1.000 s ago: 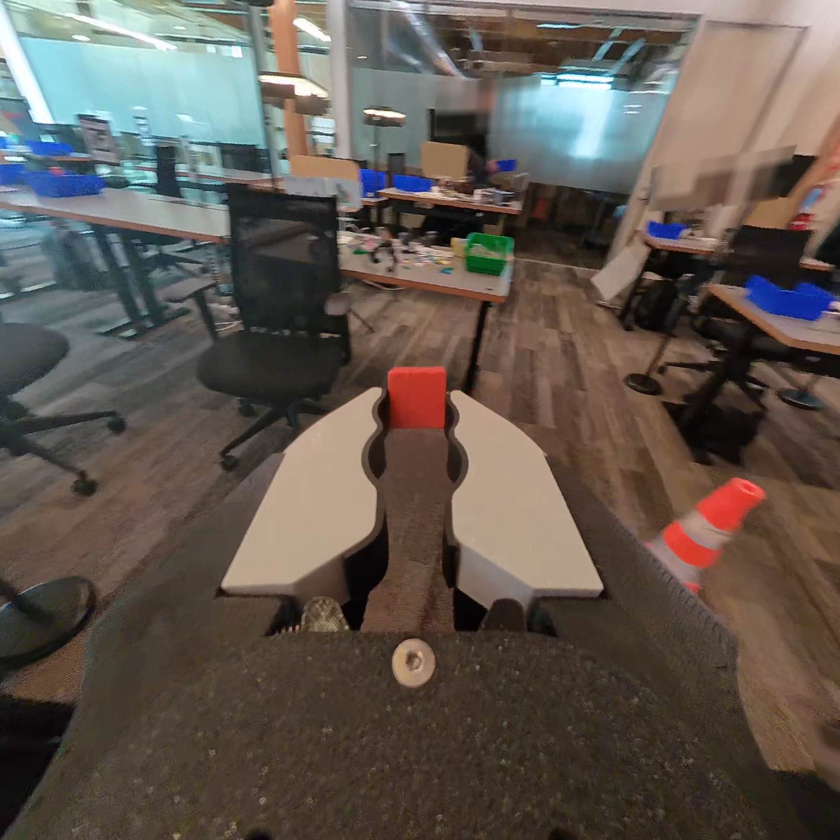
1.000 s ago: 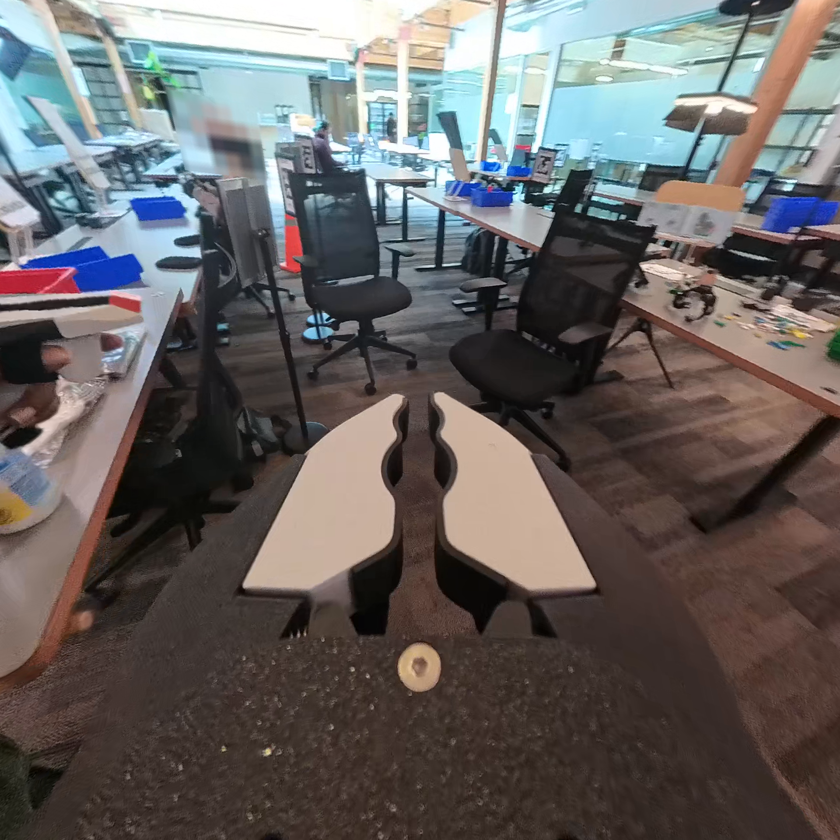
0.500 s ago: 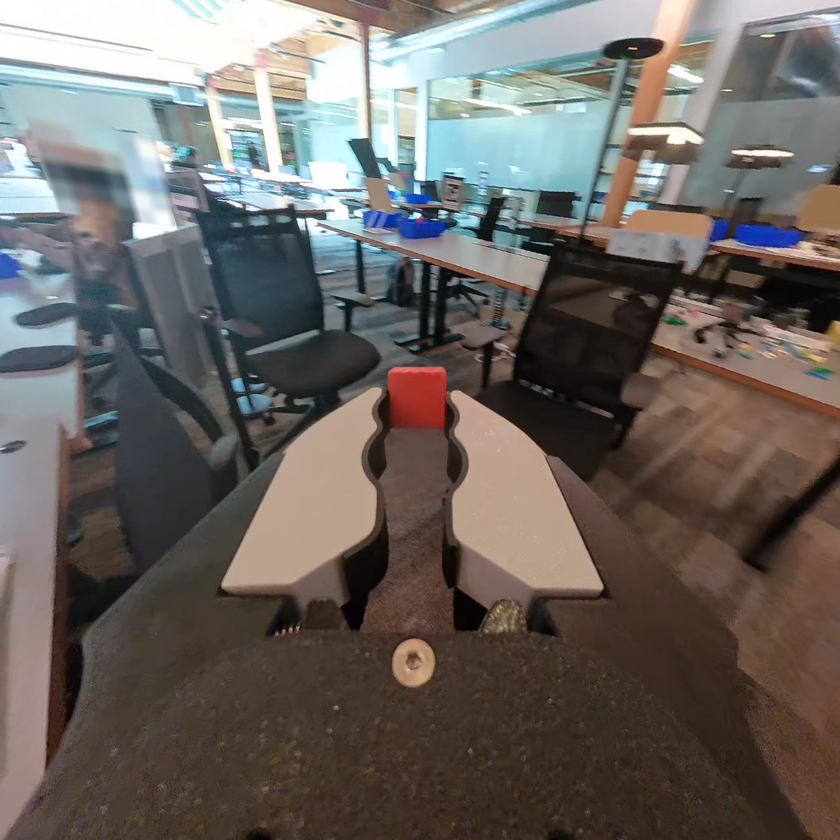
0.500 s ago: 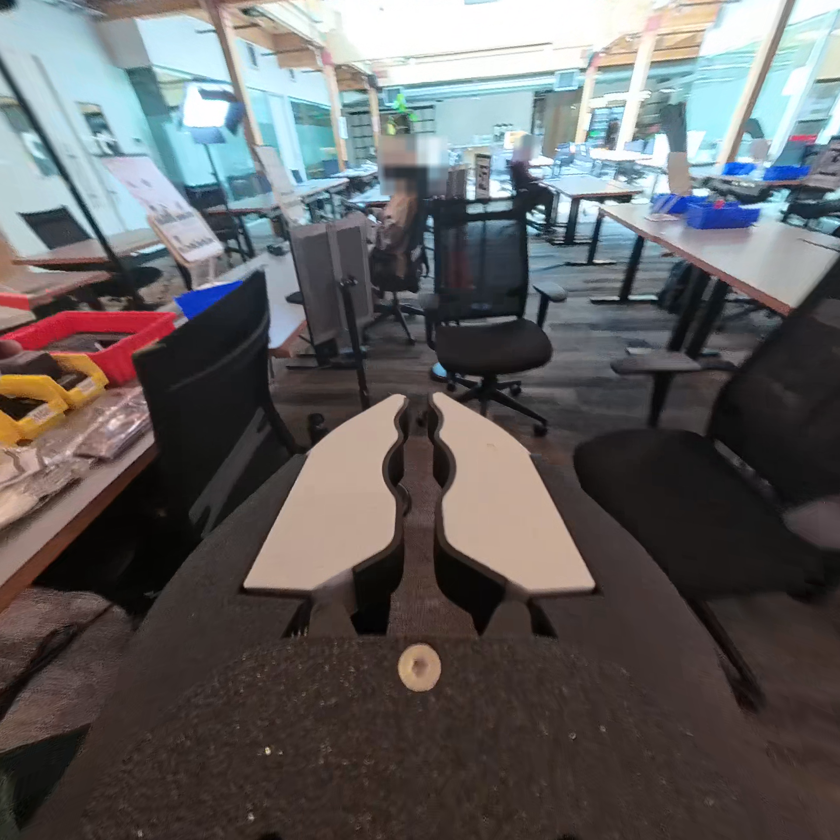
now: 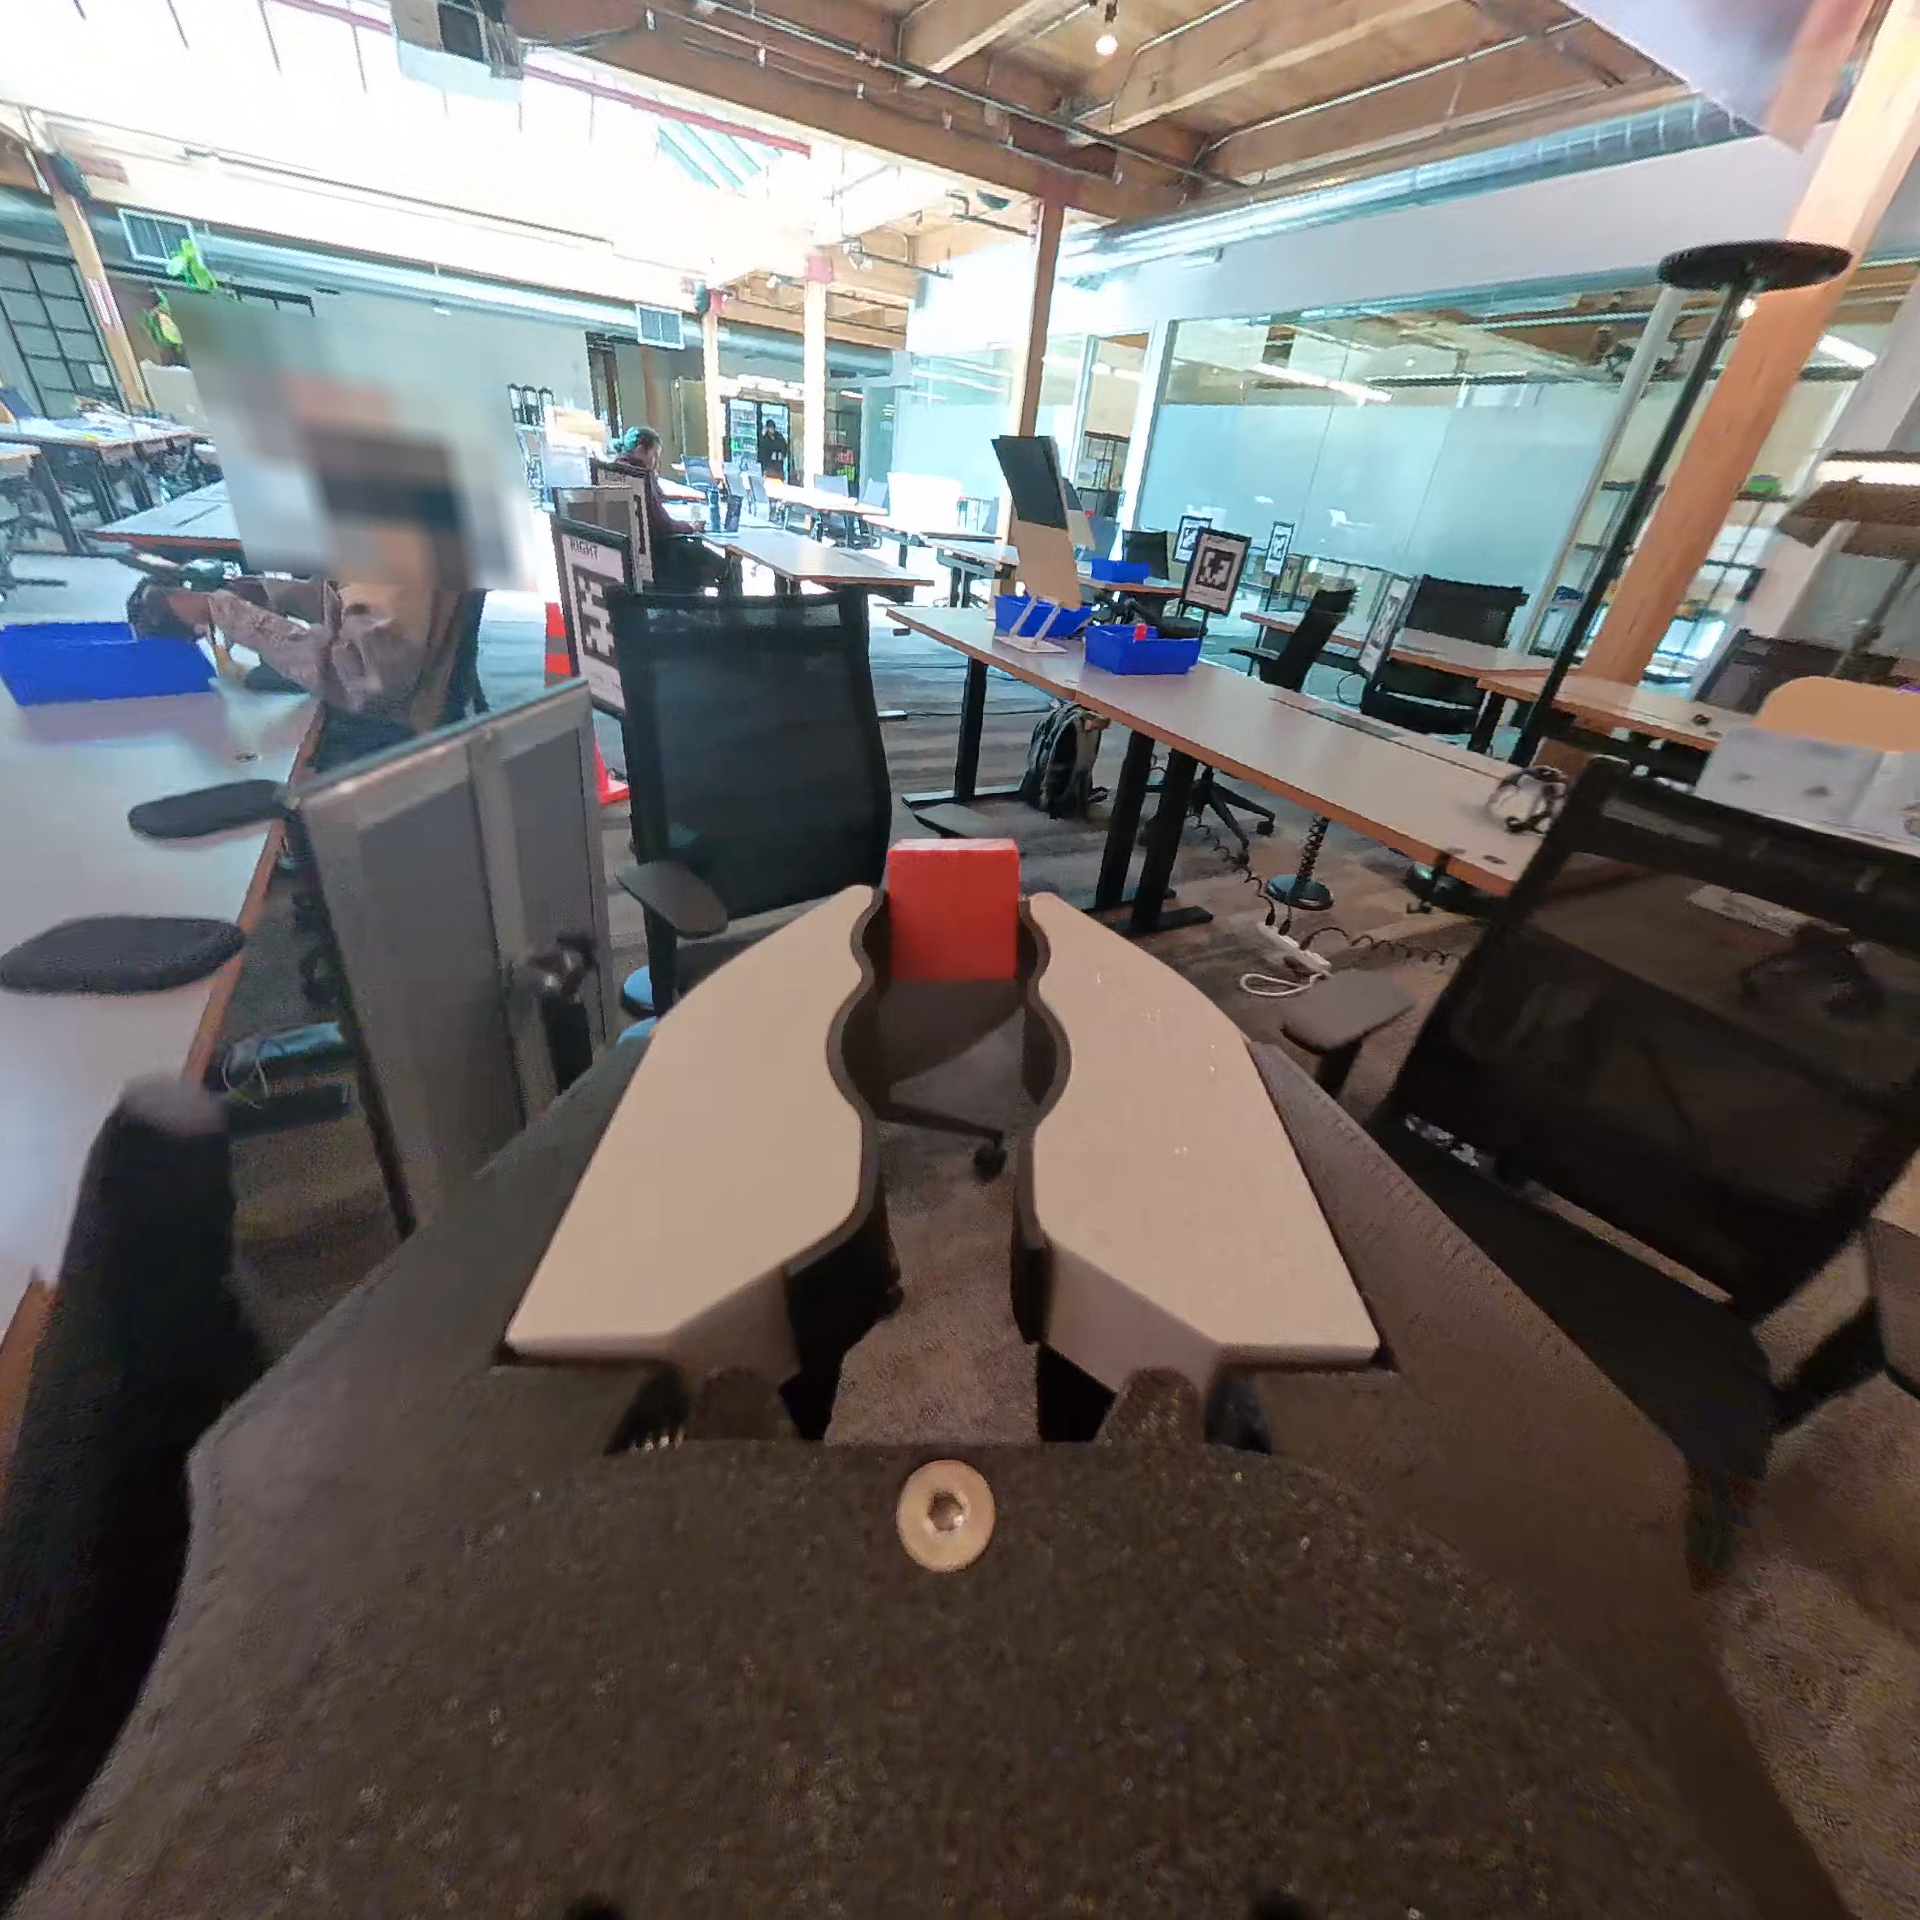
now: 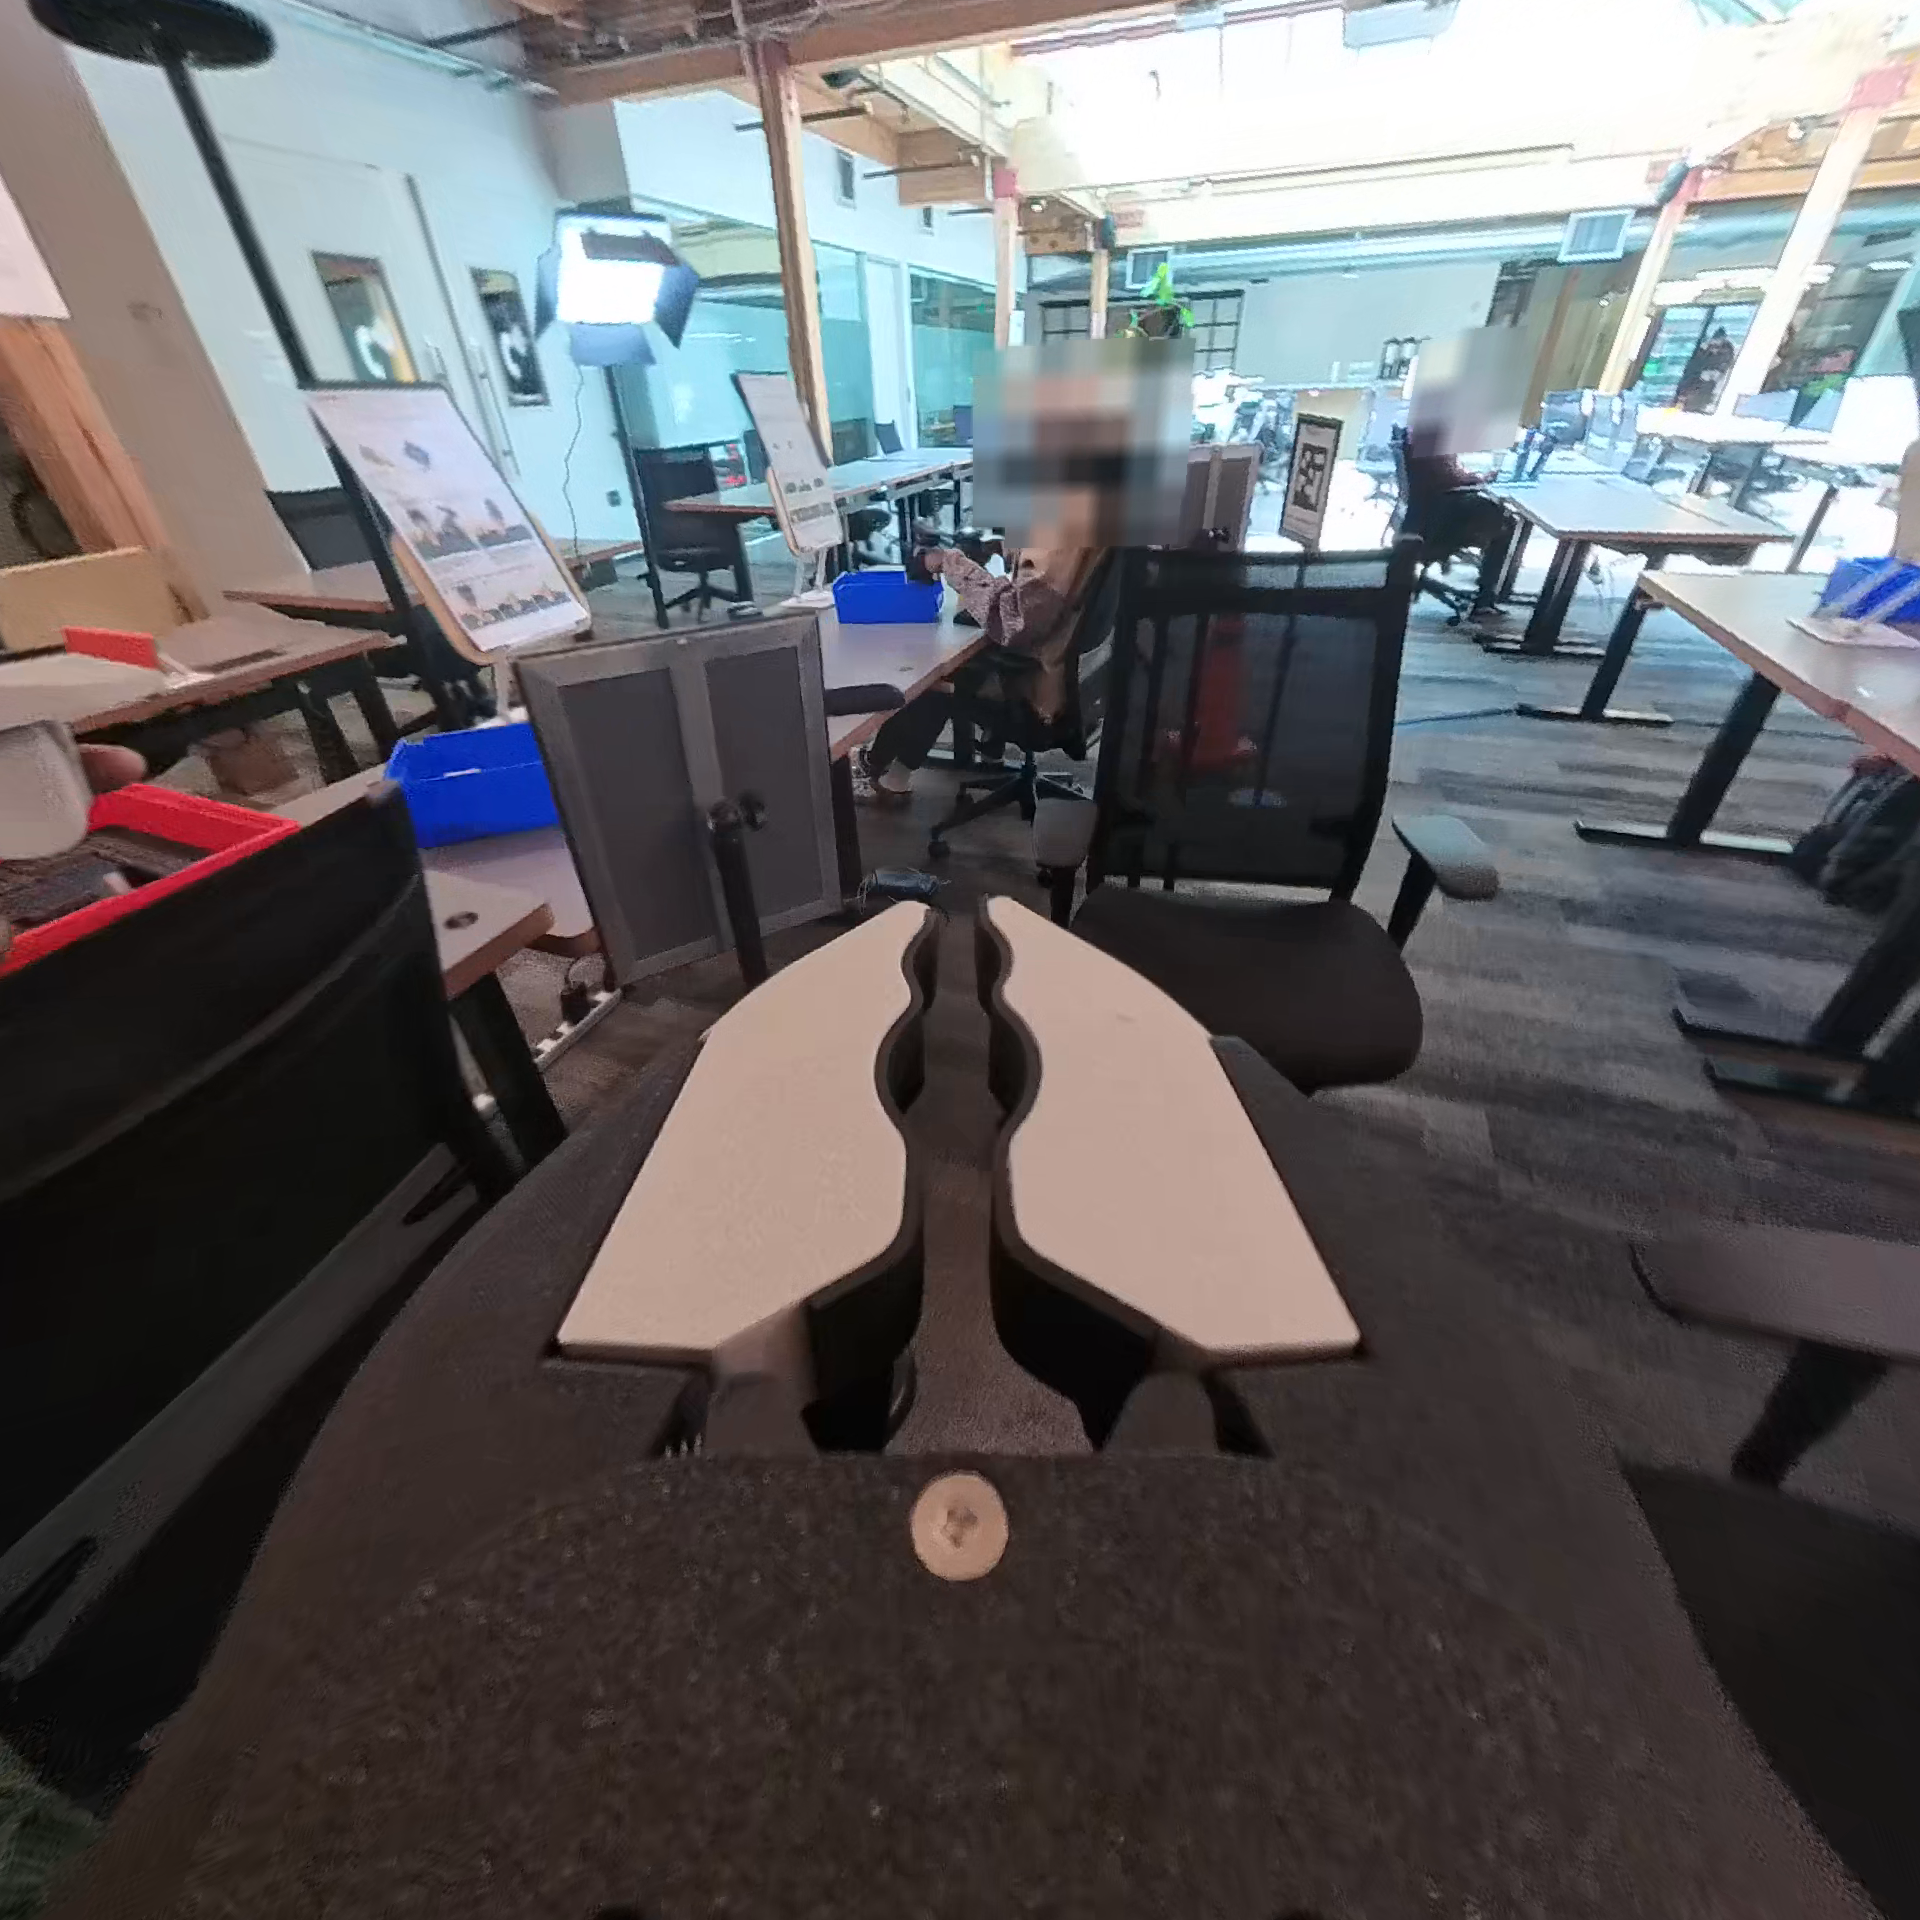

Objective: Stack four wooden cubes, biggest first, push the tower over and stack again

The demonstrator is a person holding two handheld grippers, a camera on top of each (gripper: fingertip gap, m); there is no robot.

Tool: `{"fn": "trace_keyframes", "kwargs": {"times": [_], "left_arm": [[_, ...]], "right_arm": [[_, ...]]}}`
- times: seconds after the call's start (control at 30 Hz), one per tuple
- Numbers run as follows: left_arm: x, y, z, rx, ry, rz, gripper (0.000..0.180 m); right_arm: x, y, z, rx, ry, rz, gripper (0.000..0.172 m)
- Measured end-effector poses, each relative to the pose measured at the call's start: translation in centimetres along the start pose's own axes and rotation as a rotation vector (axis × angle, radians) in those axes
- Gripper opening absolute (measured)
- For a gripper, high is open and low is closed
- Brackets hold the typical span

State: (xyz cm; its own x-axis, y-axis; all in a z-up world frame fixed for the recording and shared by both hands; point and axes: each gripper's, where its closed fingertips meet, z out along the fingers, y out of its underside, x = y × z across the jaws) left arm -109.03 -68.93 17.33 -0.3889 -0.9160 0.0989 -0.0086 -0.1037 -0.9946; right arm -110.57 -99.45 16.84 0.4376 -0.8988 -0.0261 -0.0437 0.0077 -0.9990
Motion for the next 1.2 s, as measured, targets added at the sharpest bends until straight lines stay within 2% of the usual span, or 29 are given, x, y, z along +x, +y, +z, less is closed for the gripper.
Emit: {"fn": "trace_keyframes", "kwargs": {"times": [0.13, 0.23, 0.43, 0.53, 0.63, 0.77, 0.87, 1.0, 1.2], "left_arm": [[-2.7, -0.3, 8.6, -0.009, -0.003, 0.012, 0.022], [-5.6, 0.8, 13.6, -0.035, -0.030, 0.027, 0.022], [-10.1, 1.8, 26.3, -0.031, -0.115, 0.049, 0.022], [-12.4, 0.0, 33.2, -0.021, -0.154, 0.061, 0.022], [-15.2, -3.5, 38.5, 0.015, -0.168, 0.097, 0.023], [-21.5, -8.2, 42.2, 0.034, -0.257, 0.144, 0.022], [-27.5, -10.1, 43.9, 0.002, -0.340, 0.181, 0.022], [-35.6, -11.5, 45.4, -0.025, -0.410, 0.228, 0.022], [-46.1, -11.6, 46.8, -0.067, -0.498, 0.209, 0.022]], "right_arm": [[4.3, -0.8, 8.9, 0.000, -0.044, -0.010, 0.007], [7.7, -0.1, 15.6, -0.006, -0.083, 0.015, 0.007], [14.8, -0.1, 29.5, 0.019, -0.180, -0.008, 0.006], [18.2, -0.9, 36.7, 0.010, -0.232, -0.026, 0.006], [20.2, -1.7, 44.0, 0.013, -0.307, -0.039, 0.006], [21.0, -2.6, 53.3, 0.028, -0.379, -0.043, 0.006], [20.4, -2.1, 60.4, 0.029, -0.434, -0.030, 0.006], [18.5, -1.6, 70.2, 0.036, -0.496, -0.014, 0.006], [12.6, -4.5, 83.6, 0.052, -0.623, -0.059, 0.006]]}}
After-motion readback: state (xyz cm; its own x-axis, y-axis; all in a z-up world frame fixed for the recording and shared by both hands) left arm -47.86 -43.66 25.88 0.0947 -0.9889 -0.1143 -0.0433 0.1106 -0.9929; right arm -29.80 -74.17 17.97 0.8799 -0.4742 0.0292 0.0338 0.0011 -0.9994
